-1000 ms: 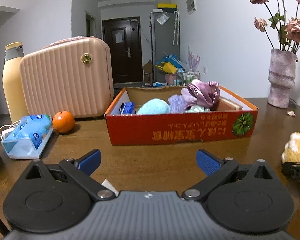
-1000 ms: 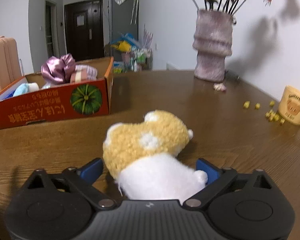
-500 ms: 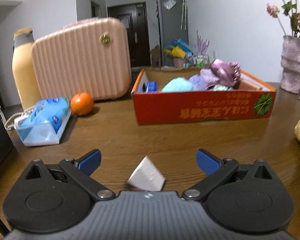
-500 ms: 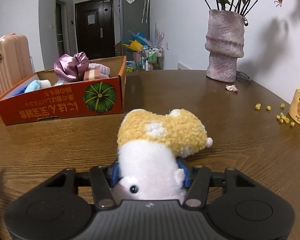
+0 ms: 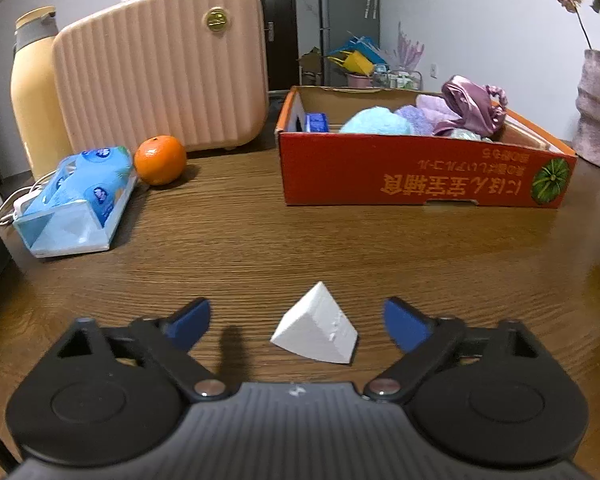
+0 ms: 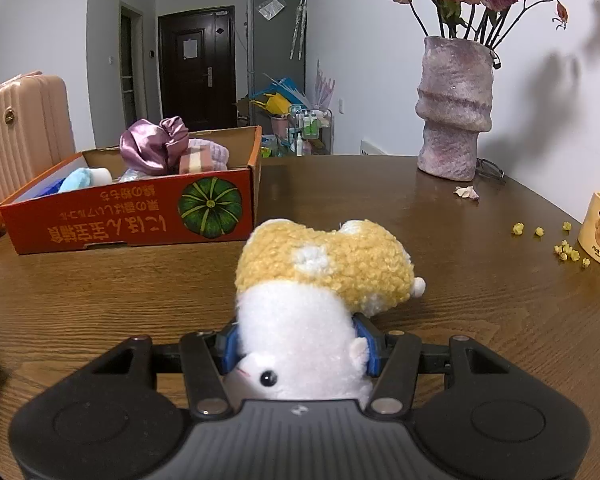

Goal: Organize soft objects
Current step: 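Grasp the white paper triangle with the left tool while the right holds the sheep, then carry the triangle to the box with the left tool while the right carries the sheep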

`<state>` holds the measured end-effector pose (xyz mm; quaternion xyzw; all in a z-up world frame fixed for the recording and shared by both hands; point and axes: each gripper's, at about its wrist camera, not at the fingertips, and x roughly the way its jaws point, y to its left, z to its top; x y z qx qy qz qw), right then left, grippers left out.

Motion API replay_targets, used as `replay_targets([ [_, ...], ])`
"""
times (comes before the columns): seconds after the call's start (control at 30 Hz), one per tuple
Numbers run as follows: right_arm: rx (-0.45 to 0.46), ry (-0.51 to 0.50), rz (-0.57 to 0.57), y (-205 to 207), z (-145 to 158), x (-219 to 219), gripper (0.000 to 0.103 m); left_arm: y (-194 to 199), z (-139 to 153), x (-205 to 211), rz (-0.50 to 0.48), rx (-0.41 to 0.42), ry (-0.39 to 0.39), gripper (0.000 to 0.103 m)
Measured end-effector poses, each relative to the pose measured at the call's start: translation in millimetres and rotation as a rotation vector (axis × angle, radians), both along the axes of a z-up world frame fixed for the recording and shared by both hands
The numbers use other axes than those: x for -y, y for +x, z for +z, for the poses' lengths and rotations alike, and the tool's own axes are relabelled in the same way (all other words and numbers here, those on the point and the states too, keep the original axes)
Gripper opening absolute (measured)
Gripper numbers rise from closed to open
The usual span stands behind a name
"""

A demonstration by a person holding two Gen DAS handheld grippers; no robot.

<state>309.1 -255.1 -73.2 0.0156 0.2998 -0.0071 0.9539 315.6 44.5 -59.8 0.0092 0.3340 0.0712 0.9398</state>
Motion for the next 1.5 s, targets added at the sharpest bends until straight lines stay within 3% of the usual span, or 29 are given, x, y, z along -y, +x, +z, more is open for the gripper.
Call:
replay_targets([
  [0.07,0.002,-0.001,0.002,-0.5,-0.4,-0.5,0.054,3.2,-3.3,1.0,-0.002,-0.025,0.005,0.072],
  [0.1,0.003,-0.002,0.004,-0.7,-0.3,-0.8,0.054,4.3,-4.6,0.6,0.0,-0.031,0.004,0.07],
  [0.17,0.007,-0.004,0.008,-1.0,-0.2,-1.5,0.054,4.3,-3.4,-0.4,-0.014,-0.025,-0.012,0.04],
  [0.2,0.01,-0.005,0.011,-1.3,0.1,-2.1,0.054,3.7,-2.8,-0.2,-0.028,-0.023,-0.023,0.036],
  [0.37,0.042,-0.01,0.031,-4.9,2.4,-6.4,0.054,2.4,-1.2,7.2,-0.05,-0.004,-0.01,0.033],
  [0.87,0.27,0.006,0.074,-9.2,23.4,-37.8,0.054,16.3,30.9,44.7,-0.081,0.208,-0.017,0.033],
  [1.5,0.418,0.026,0.099,44.8,35.9,-72.4,0.054,75.7,51.2,60.6,-0.016,0.336,-0.04,0.033],
])
